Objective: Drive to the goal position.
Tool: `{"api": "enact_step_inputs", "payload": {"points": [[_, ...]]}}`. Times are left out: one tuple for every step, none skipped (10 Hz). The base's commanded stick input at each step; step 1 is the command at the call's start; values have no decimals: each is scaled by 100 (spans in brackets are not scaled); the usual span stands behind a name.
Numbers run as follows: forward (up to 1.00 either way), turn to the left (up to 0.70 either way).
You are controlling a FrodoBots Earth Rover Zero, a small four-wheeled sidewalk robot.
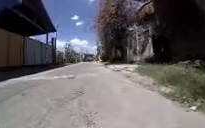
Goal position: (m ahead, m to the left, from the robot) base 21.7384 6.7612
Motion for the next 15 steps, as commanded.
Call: {"api": "enact_step_inputs", "payload": {"points": [[100,7],[100,3],[100,0],[100,3],[100,8],[100,10],[100,0],[100,0],[100,16],[100,10],[100,7],[100,5],[100,6],[100,8],[100,2]]}}
